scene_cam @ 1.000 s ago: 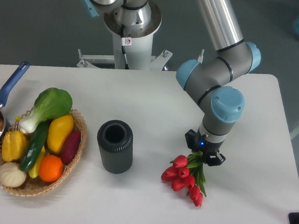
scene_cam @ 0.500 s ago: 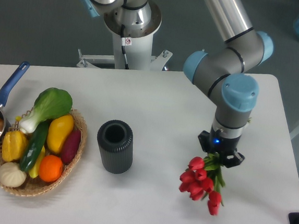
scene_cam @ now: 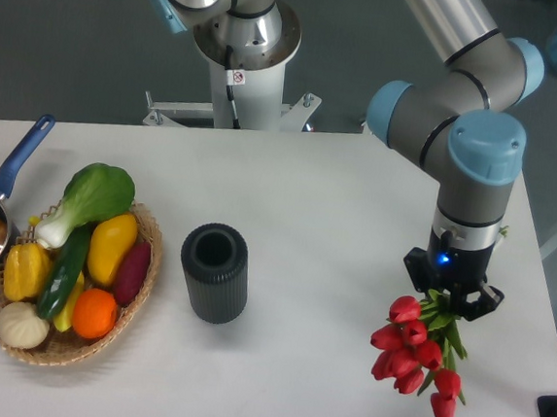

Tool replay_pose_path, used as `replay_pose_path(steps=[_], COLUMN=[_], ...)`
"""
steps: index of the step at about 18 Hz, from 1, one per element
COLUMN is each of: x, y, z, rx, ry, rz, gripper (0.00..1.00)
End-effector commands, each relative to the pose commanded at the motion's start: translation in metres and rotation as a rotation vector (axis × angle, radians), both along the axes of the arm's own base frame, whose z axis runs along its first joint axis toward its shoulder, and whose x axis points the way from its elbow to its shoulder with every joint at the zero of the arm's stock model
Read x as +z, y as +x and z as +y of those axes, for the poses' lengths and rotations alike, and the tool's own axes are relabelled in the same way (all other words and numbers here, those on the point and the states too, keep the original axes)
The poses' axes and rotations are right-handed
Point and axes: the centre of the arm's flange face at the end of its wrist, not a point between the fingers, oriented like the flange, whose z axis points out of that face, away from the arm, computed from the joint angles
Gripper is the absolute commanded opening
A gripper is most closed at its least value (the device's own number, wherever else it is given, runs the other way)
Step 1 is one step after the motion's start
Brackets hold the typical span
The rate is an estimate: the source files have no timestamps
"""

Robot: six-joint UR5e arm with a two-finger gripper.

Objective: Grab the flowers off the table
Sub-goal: 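Lift the held tulips up off the table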

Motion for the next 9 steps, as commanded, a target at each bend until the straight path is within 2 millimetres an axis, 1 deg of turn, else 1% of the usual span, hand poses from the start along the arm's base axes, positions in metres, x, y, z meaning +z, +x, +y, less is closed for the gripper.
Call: replay_pose_path(steps=[5,9], x=[0.0089,0.0111], y=[-0.0011,0.001], z=[-0.0013,-0.0044], rx=[0.006,0.006], ry=[-0.002,-0.025], rz=[0.007,-0.02], gripper=[0.01,0.0])
